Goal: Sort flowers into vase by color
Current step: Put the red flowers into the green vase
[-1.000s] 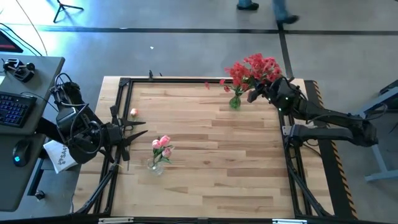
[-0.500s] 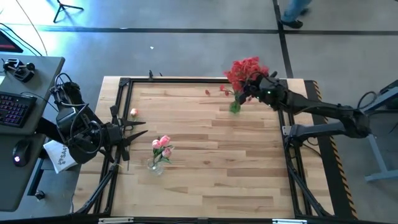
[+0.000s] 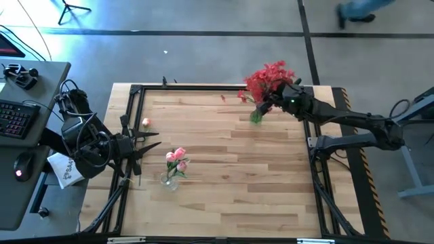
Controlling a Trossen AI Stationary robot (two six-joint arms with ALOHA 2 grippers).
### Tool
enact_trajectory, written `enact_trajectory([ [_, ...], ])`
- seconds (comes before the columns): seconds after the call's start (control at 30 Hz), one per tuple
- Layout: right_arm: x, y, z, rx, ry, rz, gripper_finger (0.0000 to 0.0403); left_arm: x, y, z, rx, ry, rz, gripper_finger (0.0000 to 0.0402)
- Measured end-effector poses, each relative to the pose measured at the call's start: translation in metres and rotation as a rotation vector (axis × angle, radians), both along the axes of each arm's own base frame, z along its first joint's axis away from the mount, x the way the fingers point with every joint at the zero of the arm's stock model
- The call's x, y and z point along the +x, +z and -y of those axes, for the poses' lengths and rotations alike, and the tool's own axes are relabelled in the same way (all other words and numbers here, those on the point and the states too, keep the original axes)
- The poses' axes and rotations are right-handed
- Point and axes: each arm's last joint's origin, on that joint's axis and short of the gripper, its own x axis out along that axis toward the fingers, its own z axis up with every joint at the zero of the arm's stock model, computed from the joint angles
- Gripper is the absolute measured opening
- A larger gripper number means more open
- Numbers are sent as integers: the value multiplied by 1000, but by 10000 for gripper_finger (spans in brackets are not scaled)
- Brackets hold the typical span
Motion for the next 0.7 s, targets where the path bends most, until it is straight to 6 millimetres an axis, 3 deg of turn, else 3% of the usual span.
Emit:
enact_trajectory([
  [0.2, -19, 20, -9, -28, 37, 91, 210, 0, 0, 0, -6, 0, 5, 115],
  [0.37, -32, 31, -16, -20, 79, 169, 236, 0, 0, 0, -21, 3, 11, 115],
  [0.53, -45, 43, -25, -34, 108, 242, 223, 0, 0, 0, -27, 4, 13, 115],
  [0.7, -56, 49, -33, -34, 133, 273, 166, 0, 1, 0, -28, 4, 14, 115],
])
